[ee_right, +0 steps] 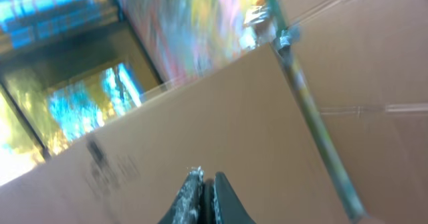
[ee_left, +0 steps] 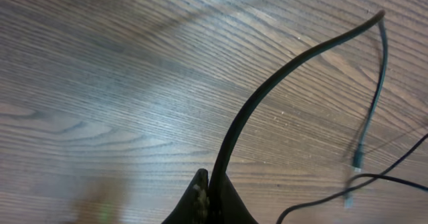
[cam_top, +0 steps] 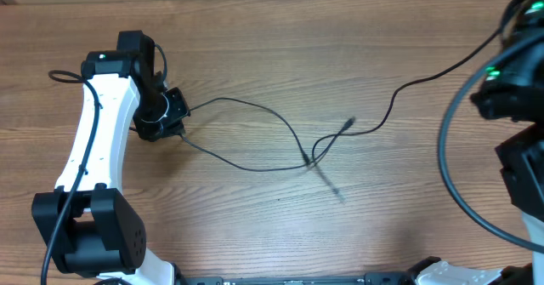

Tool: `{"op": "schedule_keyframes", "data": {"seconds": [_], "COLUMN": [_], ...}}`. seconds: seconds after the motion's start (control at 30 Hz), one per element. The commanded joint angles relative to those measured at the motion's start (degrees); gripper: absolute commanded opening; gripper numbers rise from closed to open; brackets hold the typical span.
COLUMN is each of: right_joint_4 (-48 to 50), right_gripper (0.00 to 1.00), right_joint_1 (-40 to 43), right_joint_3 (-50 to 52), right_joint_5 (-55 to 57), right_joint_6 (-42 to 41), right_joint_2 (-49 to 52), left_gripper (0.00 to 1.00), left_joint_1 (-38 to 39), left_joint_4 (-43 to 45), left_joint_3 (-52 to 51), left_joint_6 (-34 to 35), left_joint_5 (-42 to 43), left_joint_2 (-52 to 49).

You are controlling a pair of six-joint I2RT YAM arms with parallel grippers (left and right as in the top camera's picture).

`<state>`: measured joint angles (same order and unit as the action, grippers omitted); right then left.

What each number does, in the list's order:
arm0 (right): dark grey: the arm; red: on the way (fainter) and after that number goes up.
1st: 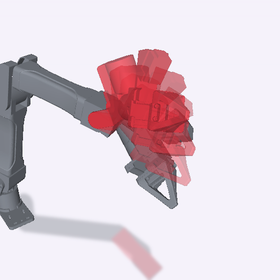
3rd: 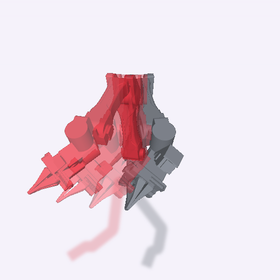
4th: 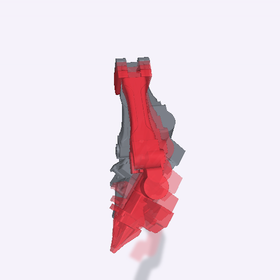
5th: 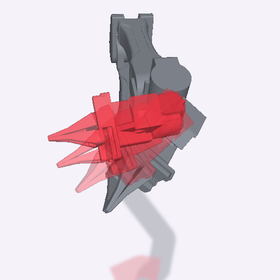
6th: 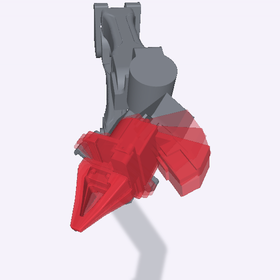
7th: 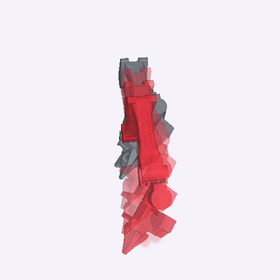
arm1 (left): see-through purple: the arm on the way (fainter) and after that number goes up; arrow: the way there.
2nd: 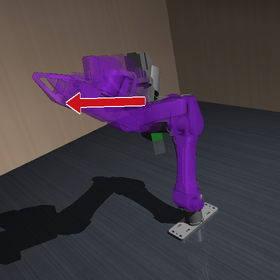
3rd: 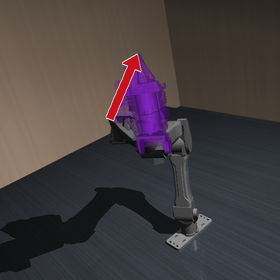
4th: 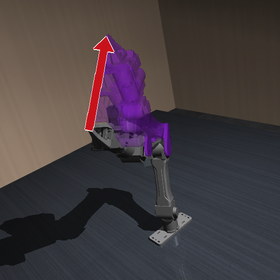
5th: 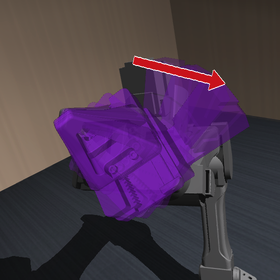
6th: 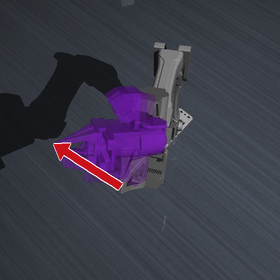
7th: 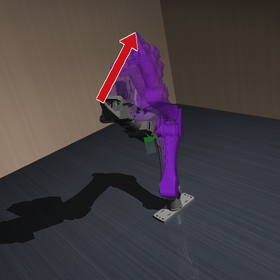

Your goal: Untangle cables

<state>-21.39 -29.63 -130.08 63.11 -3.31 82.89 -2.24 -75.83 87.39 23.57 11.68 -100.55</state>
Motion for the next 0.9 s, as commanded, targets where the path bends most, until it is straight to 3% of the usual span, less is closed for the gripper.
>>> {"op": "schedule_keyframes", "data": {"seconds": [0.0, 0.17, 0.33, 0.37, 0.43, 0.47, 0.57, 0.63, 0.87], "right_joint_4": [8.79, 26.71, 38.14, 42.45, 46.29, 48.61, 49.0, 48.94, 46.88], "right_gripper": [0.04, 0.04, 0.04, 0.04, 0.04, 0.04, 0.04, 0.04, 0.04], "right_joint_1": [0.13, 0.13, 0.13, 0.26, 1.64, 3.76, 8.13, 10.75, 17.55], "right_joint_3": [-0.81, -0.81, -0.81, -0.81, -0.81, -0.81, -0.81, -0.81, -0.37], "right_joint_5": [2.36, -0.2, -1.7, -3.13, -4.24, -4.09, -2.54, -0.7, 2.03], "right_joint_6": [10.34, 24.06, 34.53, 40.35, 45.99, 49.48, 52.35, 53.11, 52.63], "right_joint_2": [-0.26, -0.28, -0.26, -0.26, -0.26, -0.26, -0.28, -0.26, -0.28], "left_gripper": [0.04, 0.04, 0.04, 0.04, 0.04, 0.04, 0.04, 0.04, 0.04], "left_joint_1": [0.7, 0.81, 0.83, 0.83, 0.81, 0.72, -0.17, -1.2, -4.61], "left_joint_4": [-0.28, -0.28, -0.7, -0.83, -0.9, -1.42, -3.67, -4.13, -3.8], "left_joint_3": [0.83, 0.83, 0.83, 0.83, 0.83, 0.83, 0.83, 0.83, 0.83], "left_joint_6": [-1.81, -2.19, -2.25, -3.69, -4.9, -2.91, 8.07, 11.89, 13.66], "left_joint_5": [-0.28, -0.26, -0.26, -0.35, -3.63, -9.53, -20.98, -23.93, -22.08], "left_joint_2": [-0.17, -0.17, -0.17, -0.17, -0.17, -0.17, -0.17, -0.17, -0.17]}}
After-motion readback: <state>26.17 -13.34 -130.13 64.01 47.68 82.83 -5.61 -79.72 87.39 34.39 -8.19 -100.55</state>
